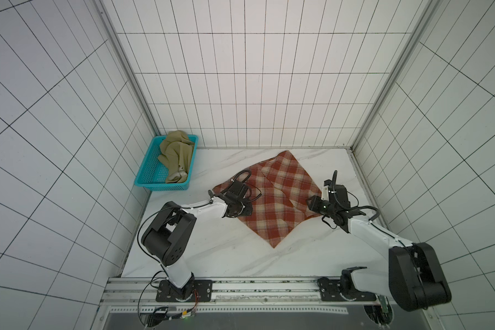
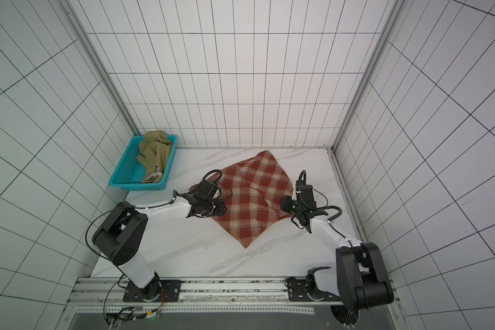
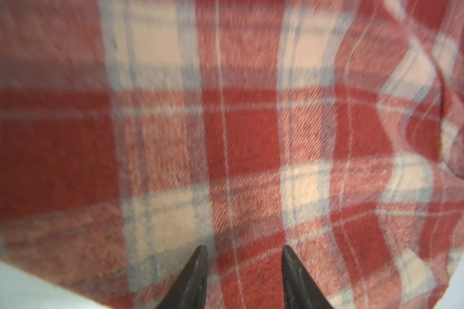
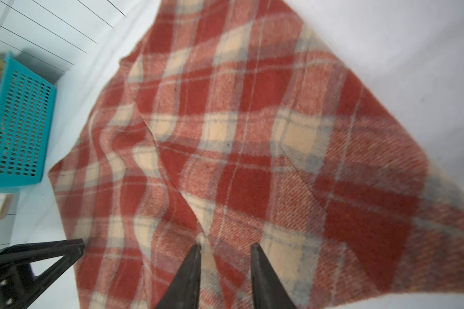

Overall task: Fold and stack skirts
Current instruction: Rotate the skirt at the center of the table.

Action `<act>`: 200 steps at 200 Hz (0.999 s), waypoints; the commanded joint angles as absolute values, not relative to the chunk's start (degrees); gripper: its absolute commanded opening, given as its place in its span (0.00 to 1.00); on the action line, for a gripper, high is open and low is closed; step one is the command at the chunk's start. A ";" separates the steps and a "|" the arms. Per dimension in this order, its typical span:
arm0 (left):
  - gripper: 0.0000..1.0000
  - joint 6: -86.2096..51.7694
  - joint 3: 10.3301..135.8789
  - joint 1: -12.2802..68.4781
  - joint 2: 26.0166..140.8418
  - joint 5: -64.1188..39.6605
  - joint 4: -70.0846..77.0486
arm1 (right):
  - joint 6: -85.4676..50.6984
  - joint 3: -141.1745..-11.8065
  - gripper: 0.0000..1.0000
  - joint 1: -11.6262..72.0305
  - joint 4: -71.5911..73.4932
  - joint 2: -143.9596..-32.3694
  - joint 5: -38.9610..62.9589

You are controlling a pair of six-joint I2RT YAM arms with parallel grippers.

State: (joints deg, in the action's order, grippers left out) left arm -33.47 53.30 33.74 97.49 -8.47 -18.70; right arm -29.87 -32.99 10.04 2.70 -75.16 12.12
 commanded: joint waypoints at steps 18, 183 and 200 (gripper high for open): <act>0.44 -38.01 47.04 36.03 97.44 -12.03 -13.72 | -30.94 -33.68 0.31 9.43 6.17 -82.82 11.67; 0.45 -43.15 48.85 26.78 79.97 -19.00 -13.24 | -23.00 -57.58 0.31 13.70 -1.90 -90.80 11.04; 0.45 -41.55 51.78 20.81 81.50 -19.86 -13.00 | -22.94 -55.69 0.32 15.21 -1.41 -88.90 12.10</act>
